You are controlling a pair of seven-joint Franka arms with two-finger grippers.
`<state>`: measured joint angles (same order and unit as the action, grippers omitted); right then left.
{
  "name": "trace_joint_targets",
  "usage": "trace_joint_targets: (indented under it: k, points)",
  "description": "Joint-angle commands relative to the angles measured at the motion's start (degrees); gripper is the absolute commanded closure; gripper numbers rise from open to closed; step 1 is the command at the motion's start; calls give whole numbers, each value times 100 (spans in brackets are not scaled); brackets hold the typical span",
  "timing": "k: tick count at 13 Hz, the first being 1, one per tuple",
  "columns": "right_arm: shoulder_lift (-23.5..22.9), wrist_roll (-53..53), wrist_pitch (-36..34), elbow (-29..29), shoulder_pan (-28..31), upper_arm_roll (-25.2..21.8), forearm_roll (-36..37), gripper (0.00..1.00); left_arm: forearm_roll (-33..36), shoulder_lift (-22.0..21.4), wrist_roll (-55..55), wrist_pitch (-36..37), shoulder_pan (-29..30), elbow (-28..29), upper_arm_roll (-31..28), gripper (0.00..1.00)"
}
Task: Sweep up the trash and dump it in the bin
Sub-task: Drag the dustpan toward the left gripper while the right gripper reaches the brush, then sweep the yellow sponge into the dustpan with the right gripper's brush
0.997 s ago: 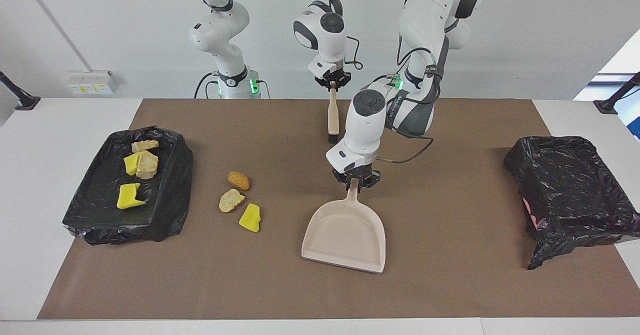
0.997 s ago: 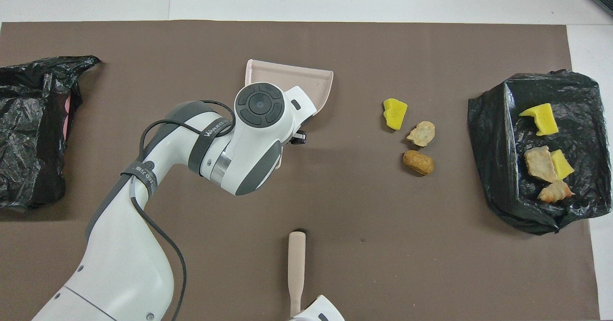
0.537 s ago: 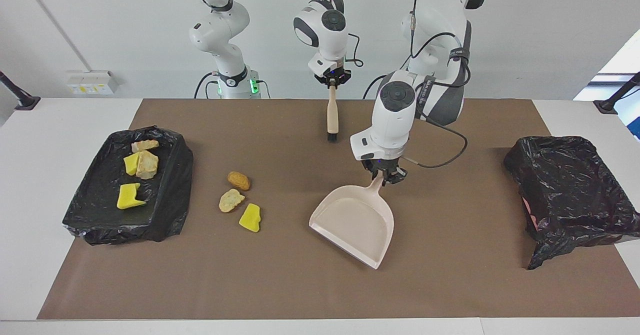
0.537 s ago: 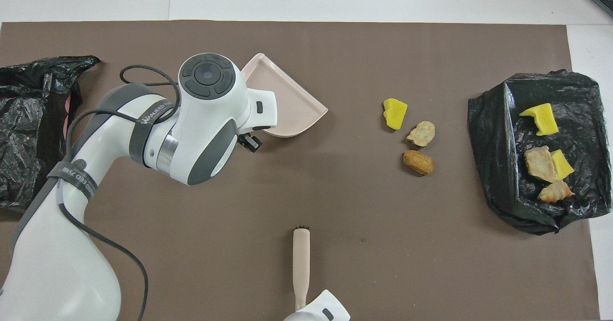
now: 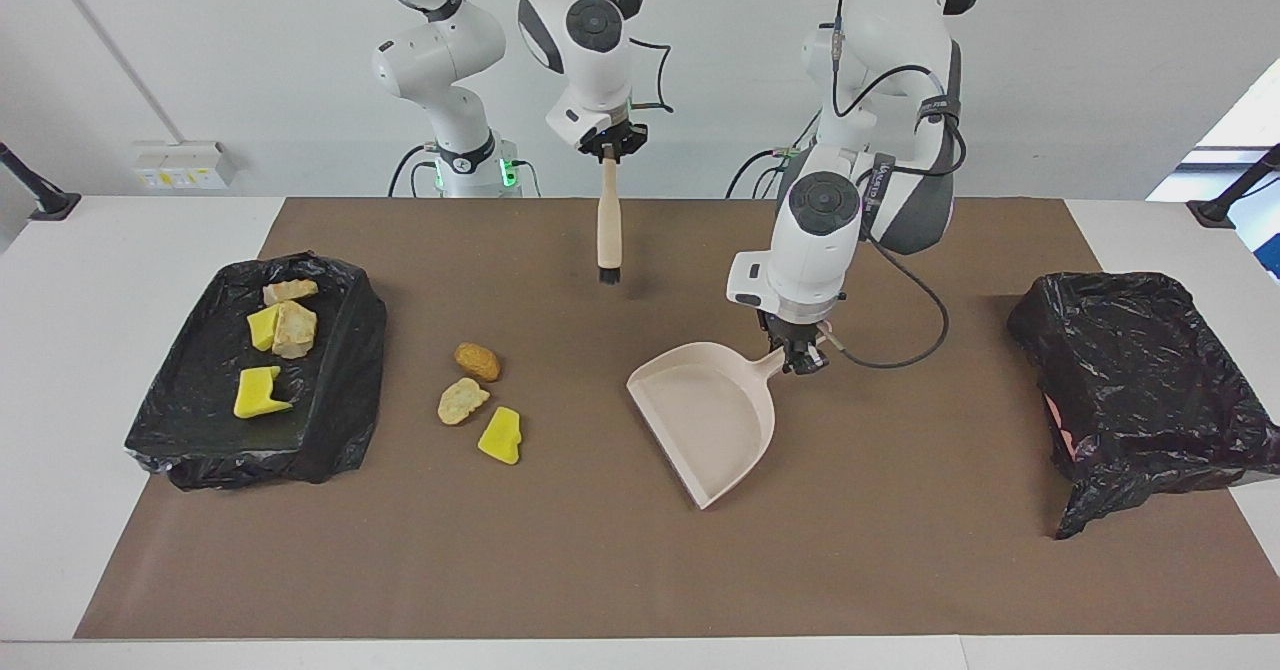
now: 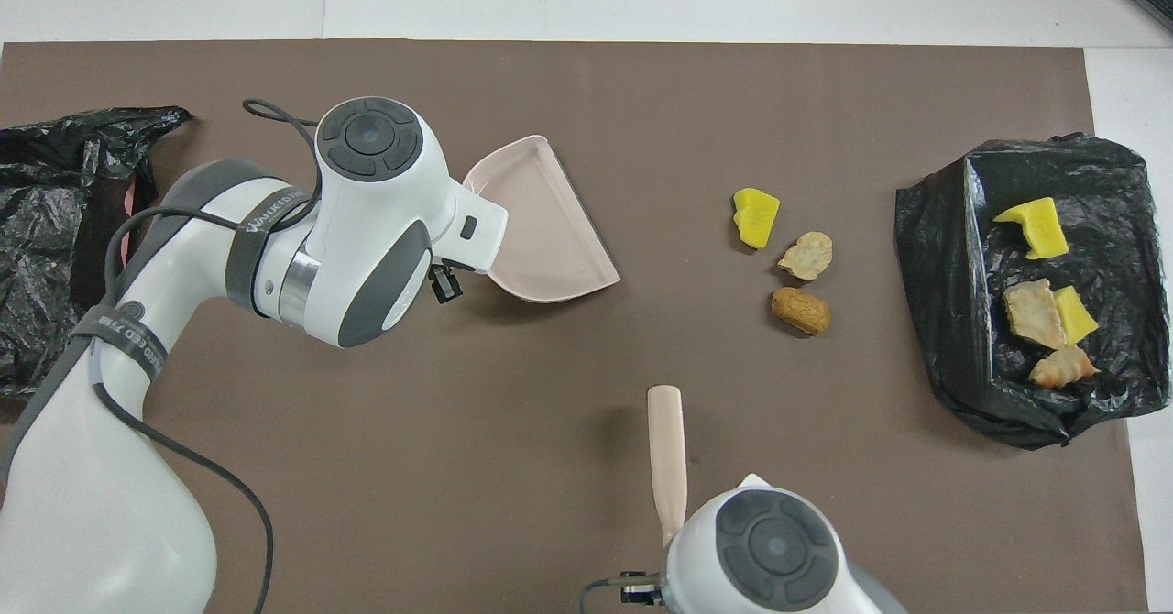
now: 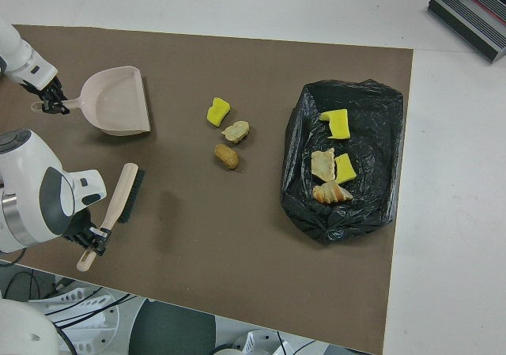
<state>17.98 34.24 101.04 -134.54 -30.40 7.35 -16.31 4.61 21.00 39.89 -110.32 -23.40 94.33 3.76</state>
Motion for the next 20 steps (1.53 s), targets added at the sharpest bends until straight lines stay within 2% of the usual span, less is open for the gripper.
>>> trace_joint_targets:
  k: [1,3,5,7,10,12,15,20]
  points:
    - [-233,-522,-6,244,647,65,661,100,128,-263,604,-24,37,314,28,100]
    - [-462,-1276,354,297,1244,65,1057,100,119,-264,1247,-33,37,341,28,100]
    - [-611,-1674,399,340,1711,82,2108,100,119,-342,1275,-51,2,489,28,100]
    - [-900,-1806,591,428,2097,74,2718,100,119,-413,1284,-51,-15,604,28,100]
    - [-1673,-2087,1040,692,2547,83,3413,100,119,-466,1249,-50,-15,710,28,100]
    - [-1886,-2421,1408,657,2714,74,3459,100,119,-501,1232,-59,-7,780,28,100]
    - [-2122,-2615,1523,780,2688,109,3468,100,119,-562,1214,-59,-42,868,28,100]
    - [-2519,-2914,1507,1272,2154,127,2257,100,137,-720,1205,-112,-235,1114,28,100]
